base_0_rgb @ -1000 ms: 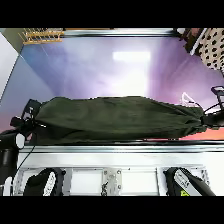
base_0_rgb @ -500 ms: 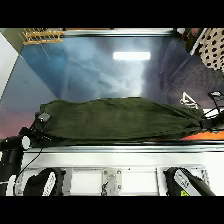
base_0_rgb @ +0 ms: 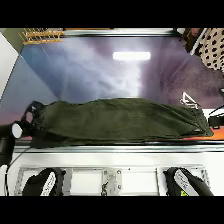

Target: Fold the clothes and pants, and hang the long-sleeved shirts on hangers.

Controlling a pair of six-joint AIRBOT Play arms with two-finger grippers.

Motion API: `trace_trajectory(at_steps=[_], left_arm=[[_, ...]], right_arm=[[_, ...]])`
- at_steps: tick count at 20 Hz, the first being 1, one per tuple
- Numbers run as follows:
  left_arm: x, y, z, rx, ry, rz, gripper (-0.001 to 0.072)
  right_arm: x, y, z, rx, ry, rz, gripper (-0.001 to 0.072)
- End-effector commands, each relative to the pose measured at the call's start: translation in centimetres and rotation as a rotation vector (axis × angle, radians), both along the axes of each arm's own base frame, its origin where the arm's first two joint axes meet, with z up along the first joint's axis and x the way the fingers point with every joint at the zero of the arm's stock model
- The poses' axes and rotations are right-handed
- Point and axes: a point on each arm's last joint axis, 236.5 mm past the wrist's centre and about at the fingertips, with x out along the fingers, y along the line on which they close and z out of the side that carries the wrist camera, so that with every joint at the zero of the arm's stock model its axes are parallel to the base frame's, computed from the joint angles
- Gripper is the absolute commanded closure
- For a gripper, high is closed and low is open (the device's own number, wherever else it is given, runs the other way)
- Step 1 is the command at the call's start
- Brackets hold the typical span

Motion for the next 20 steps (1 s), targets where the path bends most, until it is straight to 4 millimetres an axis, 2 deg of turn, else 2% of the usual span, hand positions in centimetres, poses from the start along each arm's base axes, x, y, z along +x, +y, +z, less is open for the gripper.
trace_trajectory(at_steps=[1, 2, 3, 6, 7, 9, 11, 13, 15, 18, 20], left_arm=[[2.6, 0.4, 4.5, -0.068, -0.089, 0.158, 0.0167], [3.1, 0.1, 5.0, -0.099, -0.093, 0.183, 0.0118], [3.9, -0.2, 5.3, -0.142, -0.11, 0.222, -0.0013], [6.0, -0.4, 5.5, -0.285, -0.11, 0.352, -0.0013], [6.0, -0.8, 5.3, -0.338, -0.077, 0.373, -0.0013], [4.2, -0.6, 4.6, -0.362, 0.019, 0.397, -0.0013], [3.0, 1.1, 4.4, -0.347, -0.015, 0.49, -0.0013], [3.1, 3.3, 4.2, -0.358, -0.132, 0.619, -0.0011], [2.6, 5.1, 2.4, -0.369, -0.141, 0.702, 0.0094], [1.6, 5.4, -1.9, -0.462, -0.011, 0.787, 0.0093], [0.6, 4.1, -4.0, -0.58, 0.095, 0.848, 0.0085]], right_arm=[[2.9, -1.1, 4.4, -0.062, -0.27, -0.106, 0.0178], [3.5, -0.5, 4.7, -0.032, -0.319, -0.122, 0.0178], [4.1, 0.3, 4.5, 0.008, -0.346, -0.121, 0.0178], [5.4, 2.5, 4.1, 0.12, -0.393, -0.125, 0.0178], [5.5, 2.8, 4.0, 0.133, -0.398, -0.126, 0.0179], [5.5, 2.7, 4.1, 0.128, -0.394, -0.119, 0.0179], [5.5, 2.7, 4.1, 0.127, -0.396, -0.118, 0.0179], [5.7, 2.9, 4.1, 0.136, -0.402, -0.117, 0.018], [5.7, 2.9, 4.0, 0.135, -0.401, -0.117, 0.018], [5.7, 3.0, 4.0, 0.136, -0.401, -0.117, 0.018], [5.7, 3.1, 4.0, 0.145, -0.401, -0.119, 0.018]])
